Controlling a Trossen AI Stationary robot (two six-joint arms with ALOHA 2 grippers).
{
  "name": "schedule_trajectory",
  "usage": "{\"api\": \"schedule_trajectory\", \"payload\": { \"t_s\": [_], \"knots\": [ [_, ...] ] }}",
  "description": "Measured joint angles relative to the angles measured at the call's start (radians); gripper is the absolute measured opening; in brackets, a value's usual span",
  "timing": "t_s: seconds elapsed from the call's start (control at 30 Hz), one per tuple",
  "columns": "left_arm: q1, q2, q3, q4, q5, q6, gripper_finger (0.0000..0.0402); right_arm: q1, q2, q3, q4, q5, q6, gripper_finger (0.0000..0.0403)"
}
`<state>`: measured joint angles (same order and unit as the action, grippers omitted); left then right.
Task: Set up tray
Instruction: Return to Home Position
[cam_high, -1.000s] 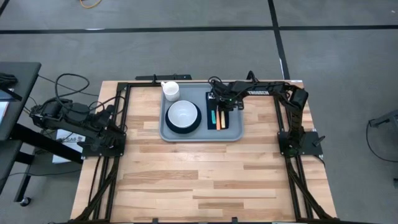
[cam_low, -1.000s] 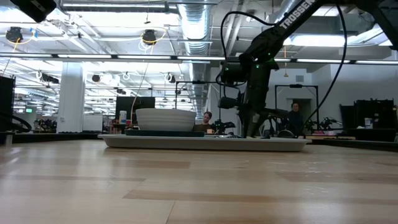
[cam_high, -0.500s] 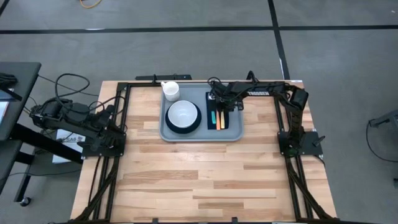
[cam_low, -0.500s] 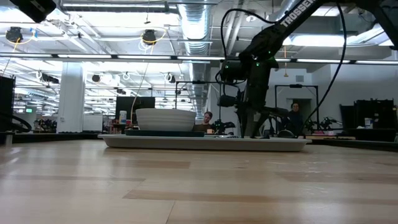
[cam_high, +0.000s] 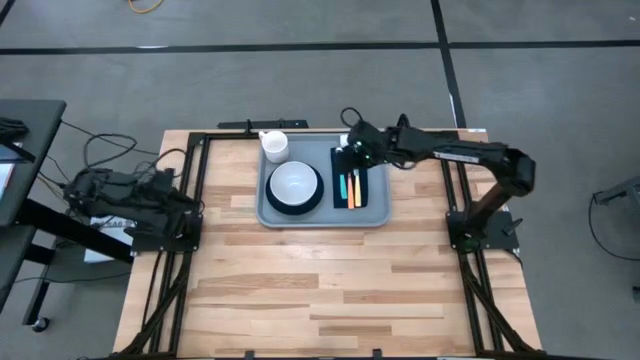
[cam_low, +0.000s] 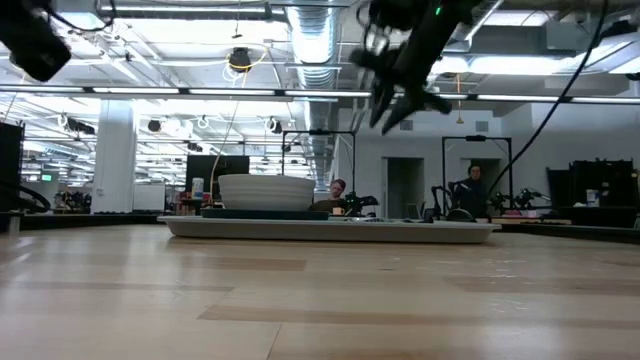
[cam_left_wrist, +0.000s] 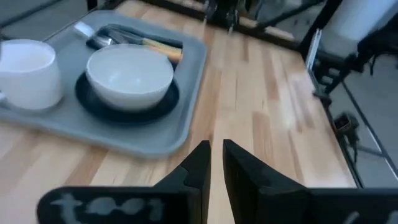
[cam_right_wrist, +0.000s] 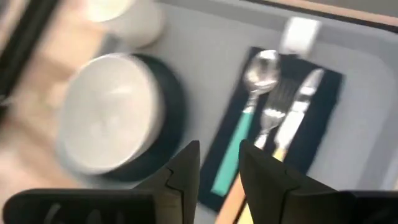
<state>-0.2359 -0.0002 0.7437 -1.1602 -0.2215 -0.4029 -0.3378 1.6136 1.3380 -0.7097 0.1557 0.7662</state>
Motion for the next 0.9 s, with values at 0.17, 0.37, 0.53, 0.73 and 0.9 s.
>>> {"api": "schedule_trajectory", "payload": {
  "t_s": [0.17, 0.37, 0.53, 0.73, 0.9],
  "knots": [
    [0.004, 0.023, -0.031, -0.023, 0.011, -0.002, 0.0029, 0.101, -0.077, 0.001, 0.001, 0.0, -0.02, 0.0102],
    [0.004, 0.005, -0.084, 0.049, 0.043, 0.051, 0.0029, 0.227, -0.1, -0.001, 0.02, 0.003, 0.058, 0.0102],
    [0.004, 0.003, -0.142, 0.228, 0.139, 0.027, 0.0029, 0.325, -0.073, 0.0, 0.083, -0.08, 0.006, 0.0102],
    [0.003, 0.005, -0.266, 0.519, 0.287, 0.05, 0.0029, 0.383, -0.103, -0.001, 0.052, -0.075, -0.147, 0.0102],
    [0.002, 0.007, -0.376, 0.786, 0.384, -0.034, 0.0029, 0.404, -0.169, 0.0, 0.082, -0.054, -0.323, 0.0102]
  ]
}}
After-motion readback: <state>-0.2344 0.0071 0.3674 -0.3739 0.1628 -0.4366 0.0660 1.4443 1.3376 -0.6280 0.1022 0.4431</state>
